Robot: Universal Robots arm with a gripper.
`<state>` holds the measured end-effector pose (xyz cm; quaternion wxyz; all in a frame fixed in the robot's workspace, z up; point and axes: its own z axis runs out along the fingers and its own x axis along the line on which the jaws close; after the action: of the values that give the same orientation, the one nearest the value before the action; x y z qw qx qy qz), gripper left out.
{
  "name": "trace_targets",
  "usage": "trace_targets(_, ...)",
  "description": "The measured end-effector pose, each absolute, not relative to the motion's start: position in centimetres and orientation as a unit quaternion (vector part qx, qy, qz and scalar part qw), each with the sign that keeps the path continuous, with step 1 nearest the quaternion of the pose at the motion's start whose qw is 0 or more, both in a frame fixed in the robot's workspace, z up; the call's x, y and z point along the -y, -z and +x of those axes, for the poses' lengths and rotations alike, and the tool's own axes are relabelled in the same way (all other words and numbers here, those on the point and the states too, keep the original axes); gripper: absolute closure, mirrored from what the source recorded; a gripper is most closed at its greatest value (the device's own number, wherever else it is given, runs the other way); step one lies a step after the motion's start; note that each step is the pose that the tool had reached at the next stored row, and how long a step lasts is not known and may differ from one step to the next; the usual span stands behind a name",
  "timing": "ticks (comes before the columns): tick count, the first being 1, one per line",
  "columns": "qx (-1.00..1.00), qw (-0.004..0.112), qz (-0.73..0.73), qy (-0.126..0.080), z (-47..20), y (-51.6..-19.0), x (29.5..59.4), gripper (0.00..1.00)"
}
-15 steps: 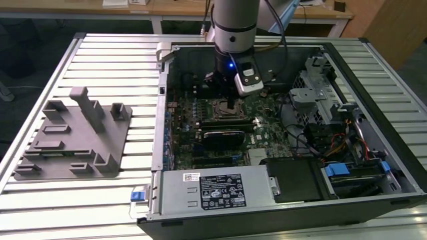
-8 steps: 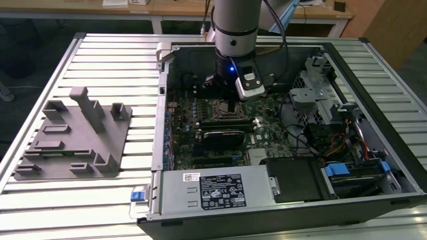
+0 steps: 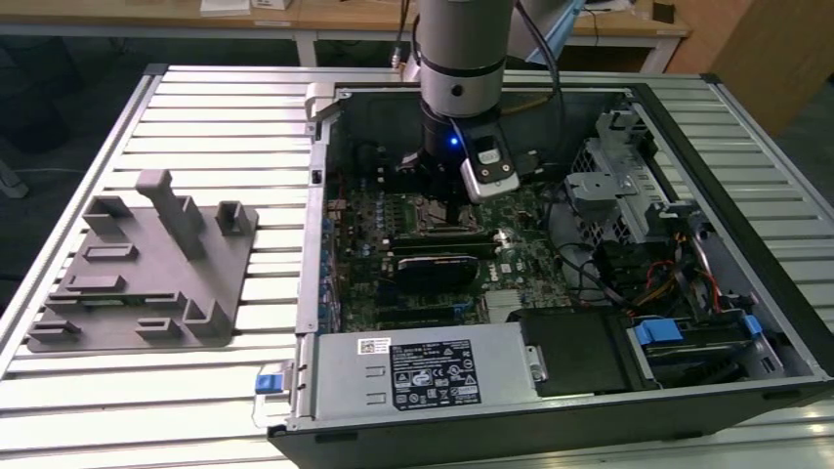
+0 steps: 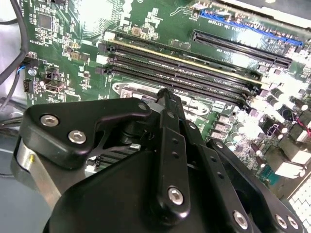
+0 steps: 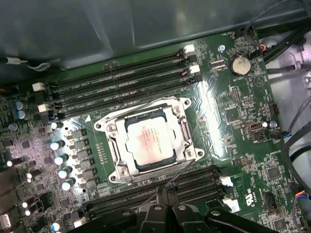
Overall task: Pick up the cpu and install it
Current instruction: 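Install the second cpu locking lever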
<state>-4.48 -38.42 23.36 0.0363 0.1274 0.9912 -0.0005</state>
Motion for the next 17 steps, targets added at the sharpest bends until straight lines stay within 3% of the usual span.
trace_targets(17,-0.999,0.036,0.036,-0.003,-4.65,-22.66,38.52,0.89)
